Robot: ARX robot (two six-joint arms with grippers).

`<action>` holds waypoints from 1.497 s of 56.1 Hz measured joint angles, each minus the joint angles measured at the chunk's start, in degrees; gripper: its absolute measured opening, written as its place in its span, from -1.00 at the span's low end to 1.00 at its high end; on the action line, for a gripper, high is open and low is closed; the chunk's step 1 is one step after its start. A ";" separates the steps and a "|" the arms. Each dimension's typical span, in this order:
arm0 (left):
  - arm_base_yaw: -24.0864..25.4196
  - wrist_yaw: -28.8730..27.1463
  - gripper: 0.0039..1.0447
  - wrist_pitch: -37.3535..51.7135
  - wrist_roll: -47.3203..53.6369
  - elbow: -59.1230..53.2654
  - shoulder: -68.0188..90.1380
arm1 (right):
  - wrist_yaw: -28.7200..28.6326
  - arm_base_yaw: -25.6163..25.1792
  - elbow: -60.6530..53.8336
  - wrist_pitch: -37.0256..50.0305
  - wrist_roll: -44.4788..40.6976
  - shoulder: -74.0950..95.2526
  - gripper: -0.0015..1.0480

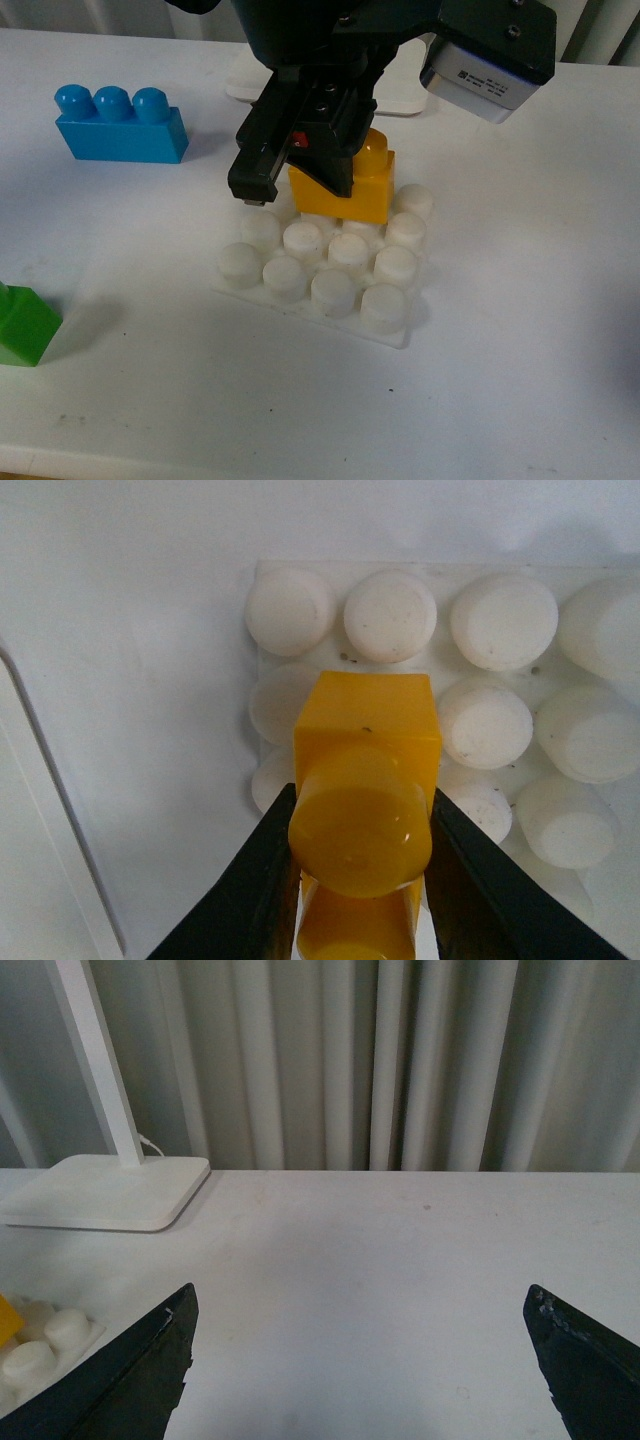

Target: Insert yellow block into base center

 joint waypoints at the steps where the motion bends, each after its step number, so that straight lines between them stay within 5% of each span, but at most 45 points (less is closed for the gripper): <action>1: 0.00 -0.02 -0.42 0.00 0.02 -0.15 0.00 | 0.00 0.00 0.00 0.00 0.00 0.00 0.83; 49: 0.07 -1.79 -0.42 8.90 0.04 -5.64 1.07 | 0.00 0.00 0.00 0.00 0.00 0.00 0.83; 74: 3.13 1.44 0.91 22.71 -0.98 -15.39 -11.91 | 0.02 0.00 0.00 0.00 0.00 0.00 0.83; 84: 5.66 2.84 0.88 36.04 -5.99 -29.64 -28.63 | 0.02 0.00 0.00 0.00 0.00 0.00 0.83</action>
